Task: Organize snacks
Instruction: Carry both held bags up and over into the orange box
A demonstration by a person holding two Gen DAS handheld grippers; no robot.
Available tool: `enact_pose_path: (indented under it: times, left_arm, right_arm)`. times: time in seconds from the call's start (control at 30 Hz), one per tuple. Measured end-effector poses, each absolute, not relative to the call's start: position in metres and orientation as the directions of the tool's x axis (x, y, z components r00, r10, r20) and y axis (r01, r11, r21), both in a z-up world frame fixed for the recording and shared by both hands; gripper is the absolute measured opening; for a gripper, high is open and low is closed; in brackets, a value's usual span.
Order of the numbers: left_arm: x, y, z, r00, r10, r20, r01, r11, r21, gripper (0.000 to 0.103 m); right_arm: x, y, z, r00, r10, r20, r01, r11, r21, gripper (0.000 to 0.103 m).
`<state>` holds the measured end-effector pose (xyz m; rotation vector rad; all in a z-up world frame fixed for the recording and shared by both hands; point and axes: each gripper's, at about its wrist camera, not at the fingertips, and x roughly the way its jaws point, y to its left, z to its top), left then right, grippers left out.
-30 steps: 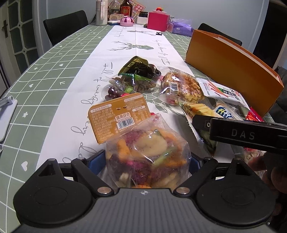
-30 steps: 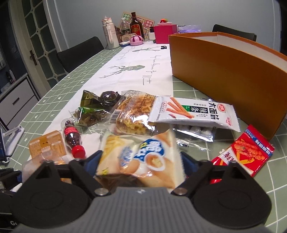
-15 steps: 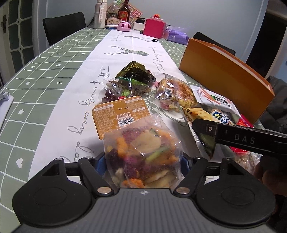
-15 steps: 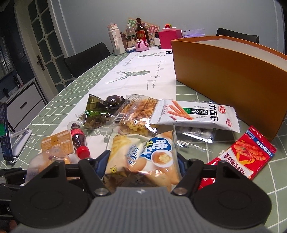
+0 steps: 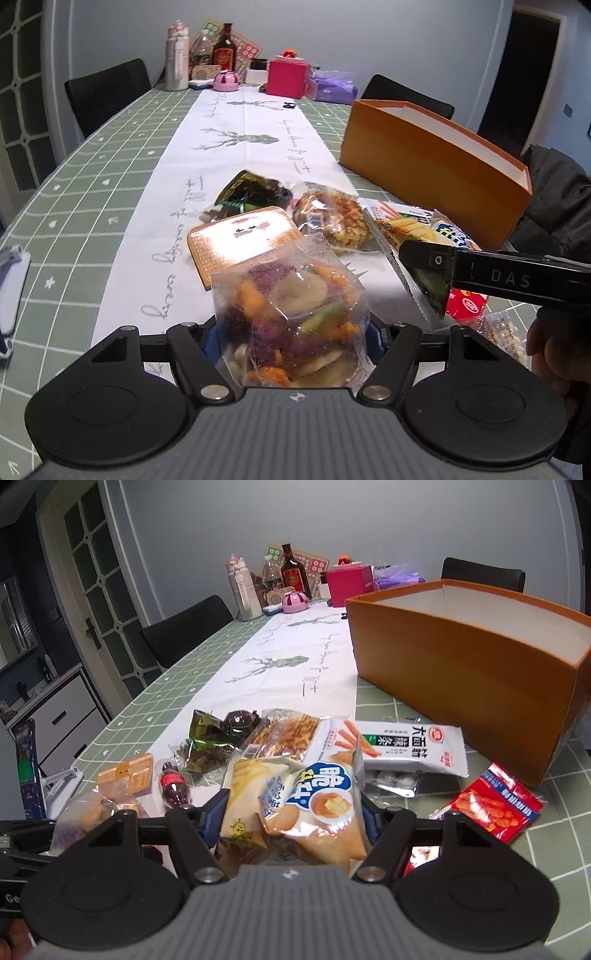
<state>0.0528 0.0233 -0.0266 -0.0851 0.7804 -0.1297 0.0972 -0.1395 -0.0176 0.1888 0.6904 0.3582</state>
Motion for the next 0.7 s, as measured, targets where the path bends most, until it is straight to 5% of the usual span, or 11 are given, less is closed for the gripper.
enact_pose_path:
  times: [0.7]
  left_arm:
    - [0.161, -0.077, 0.051, 0.723, -0.358, -0.591, 0.391, 0.917, -0.077, 0.081]
  right_arm:
    - [0.132, -0.264, 0.075, 0.873, 0.227, -0.432, -0.142, 0.965, 0.219, 0.067]
